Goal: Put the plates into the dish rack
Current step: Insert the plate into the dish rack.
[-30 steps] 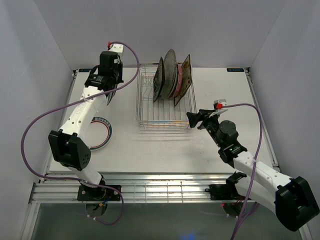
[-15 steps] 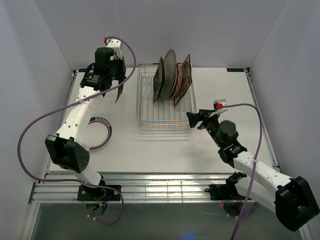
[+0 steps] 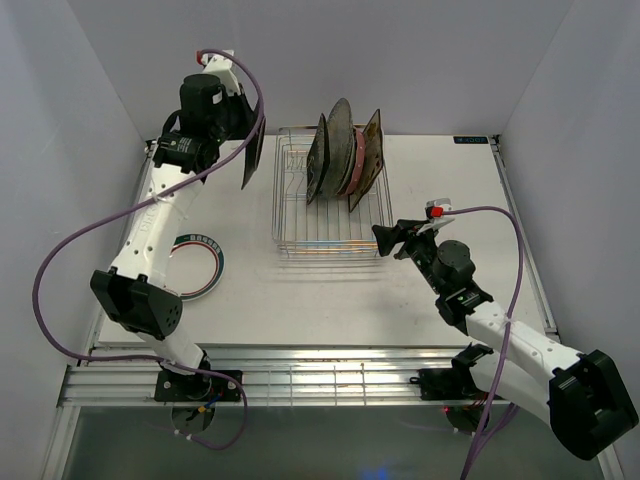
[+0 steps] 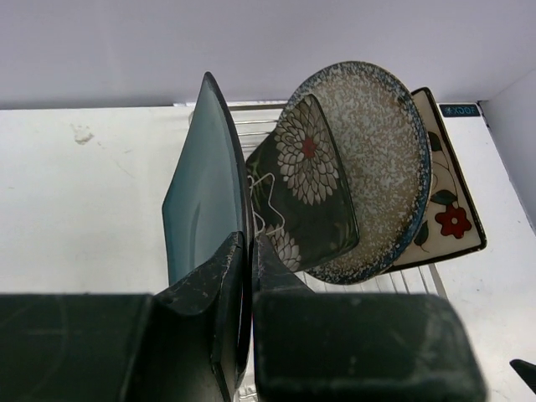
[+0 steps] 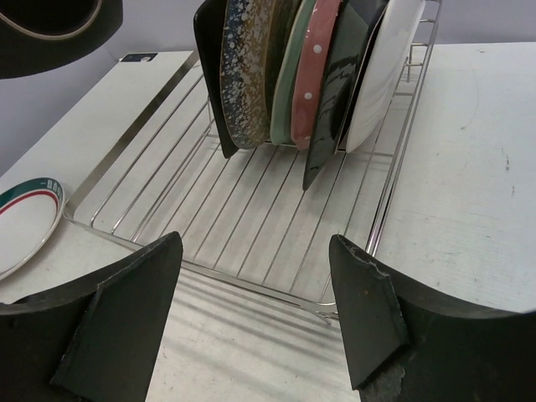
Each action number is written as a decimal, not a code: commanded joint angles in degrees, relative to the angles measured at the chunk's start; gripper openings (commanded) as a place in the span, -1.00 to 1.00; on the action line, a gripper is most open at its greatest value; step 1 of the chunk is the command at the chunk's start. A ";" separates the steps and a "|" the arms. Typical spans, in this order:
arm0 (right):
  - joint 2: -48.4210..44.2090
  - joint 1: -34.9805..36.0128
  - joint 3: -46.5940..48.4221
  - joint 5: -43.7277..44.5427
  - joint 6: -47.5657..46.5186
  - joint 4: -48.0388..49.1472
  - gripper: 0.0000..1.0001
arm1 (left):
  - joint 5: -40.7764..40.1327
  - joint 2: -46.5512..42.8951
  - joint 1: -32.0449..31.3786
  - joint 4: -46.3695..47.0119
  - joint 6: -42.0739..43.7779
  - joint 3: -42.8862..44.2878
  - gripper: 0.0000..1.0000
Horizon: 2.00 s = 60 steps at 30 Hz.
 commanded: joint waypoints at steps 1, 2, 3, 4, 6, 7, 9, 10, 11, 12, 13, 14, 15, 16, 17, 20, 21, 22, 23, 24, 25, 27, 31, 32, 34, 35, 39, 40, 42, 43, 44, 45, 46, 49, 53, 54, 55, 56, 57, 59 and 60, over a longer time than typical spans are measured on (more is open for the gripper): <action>0.39 -0.11 1.09 -0.21 0.27 3.12 0.53 | 5.21 -0.48 -0.27 7.41 -2.70 3.09 -1.00; 0.39 -0.11 1.18 -0.21 0.27 3.12 0.52 | 5.65 -0.39 -0.53 7.85 -2.87 2.92 -1.00; 0.39 -0.11 1.09 -0.21 0.36 3.21 0.52 | 5.22 -0.30 -0.80 8.29 -3.57 2.74 -1.00; 0.39 -0.11 1.09 -0.21 0.27 3.21 0.53 | 5.13 -0.13 -1.32 9.77 -3.75 2.39 -1.00; 0.65 -0.11 1.09 -0.13 0.27 3.30 0.52 | 4.26 -0.04 -2.20 11.45 -3.32 1.86 -1.00; 0.74 -0.11 1.18 -0.30 0.36 3.30 0.53 | 3.73 0.22 -3.25 13.02 -3.14 1.69 -1.00; 0.74 -0.11 1.27 -0.39 0.36 3.30 0.52 | 2.68 0.58 -4.22 14.70 -2.96 1.51 -1.00; 0.82 -0.11 1.27 -0.30 0.36 3.21 0.52 | 2.32 0.92 -5.10 15.06 -2.96 1.60 -1.00; 0.83 -0.11 1.18 -0.39 0.27 3.30 0.52 | 2.32 1.45 -5.54 15.41 -3.13 1.68 -1.00; 0.83 -0.11 1.09 -0.39 0.36 3.39 0.52 | 2.14 1.63 -5.81 16.28 -3.31 1.42 -1.00; 0.74 -0.11 1.09 -0.48 0.45 3.39 0.52 | 0.75 1.98 -6.59 16.47 -3.92 1.33 -1.00; 0.65 -0.11 1.09 -0.48 0.45 3.39 0.52 | -0.39 2.24 -6.95 16.99 -4.19 1.07 -1.00; 0.74 -0.11 1.09 -0.56 0.45 3.39 0.53 | -1.62 2.33 -7.21 18.47 -4.45 0.55 -1.00; 0.74 -0.11 1.09 -0.65 0.45 3.39 0.52 | -2.77 2.33 -7.65 19.19 -4.72 -0.41 -1.00; 0.65 -0.11 1.09 -0.65 0.45 3.39 0.53 | -3.21 2.33 -7.83 19.98 -5.07 -0.95 -1.00; 0.56 -0.11 1.09 -0.48 0.45 3.30 0.53 | -3.66 2.07 -8.18 23.23 -5.86 -3.32 -1.00; 0.39 -0.11 1.01 -0.48 0.45 3.30 0.53 | -3.74 1.90 -8.18 24.63 -6.04 -3.85 -1.00; 0.30 -0.11 1.01 -0.39 0.45 3.30 0.52 | -3.92 1.81 -8.36 25.25 -6.30 -4.37 -1.00; 0.30 -0.11 0.92 -0.30 0.36 3.30 0.52 | -5.14 1.63 -8.45 25.95 -7.08 -5.86 -1.00; 0.30 -0.02 0.92 -0.39 0.36 3.30 0.52 | -5.33 1.11 -8.45 28.31 -7.35 -6.92 -1.00; 0.21 -0.11 0.92 -0.39 0.36 3.30 0.52 | -5.24 0.93 -8.62 29.38 -7.36 -7.97 -1.00; 0.21 -0.11 0.74 -0.30 0.27 3.30 0.52 | -5.85 0.84 -8.71 32.01 -7.44 -10.35 -1.00; 0.21 -0.11 0.74 0.14 0.19 3.30 0.52 | -5.59 1.80 -8.89 32.82 -8.14 -11.50 -1.00; 0.21 -0.11 0.83 0.23 0.19 3.30 0.53 | -5.42 2.07 -8.89 32.82 -8.41 -11.41 -1.00; 0.30 -0.02 0.83 -0.04 0.19 3.30 0.52 | -4.89 2.77 -9.06 32.82 -8.85 -11.06 -1.00; 0.47 -0.11 0.83 -0.04 0.19 3.30 0.52 | -4.80 3.04 -9.15 32.82 -9.02 -10.88 -1.00; 0.82 -0.11 1.09 -0.04 0.19 3.30 0.53 | -6.64 3.56 -9.94 34.83 -8.59 -10.62 -1.00; 0.91 -0.11 1.09 -0.12 0.19 3.39 0.52 | -6.65 3.65 -10.03 35.27 -8.32 -10.71 -1.00; 1.18 -0.11 1.18 -0.13 0.19 3.39 0.52 | -6.73 3.83 -10.12 36.50 -8.15 -10.97 -1.00; 1.26 -0.02 1.36 -0.21 0.19 3.39 0.52 | -6.65 3.74 -10.20 37.03 -8.06 -11.84 -1.00; 1.35 -0.11 1.36 -0.21 0.27 3.48 0.52 | -5.78 3.83 -10.29 37.73 -7.80 -12.11 -1.00; 1.44 -0.11 1.44 -0.30 0.27 3.48 0.52 | -5.16 3.92 -10.38 38.69 -7.53 -12.29 -1.00; 1.53 -0.11 1.44 -0.30 0.27 3.48 0.53 | -4.63 4.00 -10.47 38.97 -7.36 -12.46 -1.00; 1.53 -0.11 1.53 -0.39 0.27 3.48 0.52 | -3.75 4.09 -10.82 40.02 -6.65 -12.20 -1.00; 1.70 -0.11 1.53 -0.39 0.36 3.56 0.52 | -3.31 4.62 -10.91 40.64 -5.86 -11.85 -1.00; 1.70 -0.11 1.45 -0.48 0.36 3.56 0.52 | -3.31 4.71 -10.91 40.73 -5.77 -11.94 -1.00; 1.62 -0.11 1.53 -0.56 0.36 3.56 0.52 | -3.39 4.97 -10.91 40.73 -5.77 -11.94 -1.00; 1.62 -0.11 1.45 -0.56 0.36 3.56 0.52 | -3.39 5.15 -10.91 40.81 -5.77 -12.02 -1.00; 1.53 -0.11 1.45 -0.56 0.36 3.56 0.53 | -3.22 5.32 -11.00 40.90 -5.86 -12.03 -1.00; 1.44 -0.11 1.45 -0.39 0.36 3.56 0.52 | -2.96 5.85 -11.00 40.99 -6.21 -12.03 -1.00; 1.35 -0.11 1.27 -0.39 0.36 3.56 0.53 | -2.87 6.11 -11.26 40.90 -6.21 -11.94 -1.00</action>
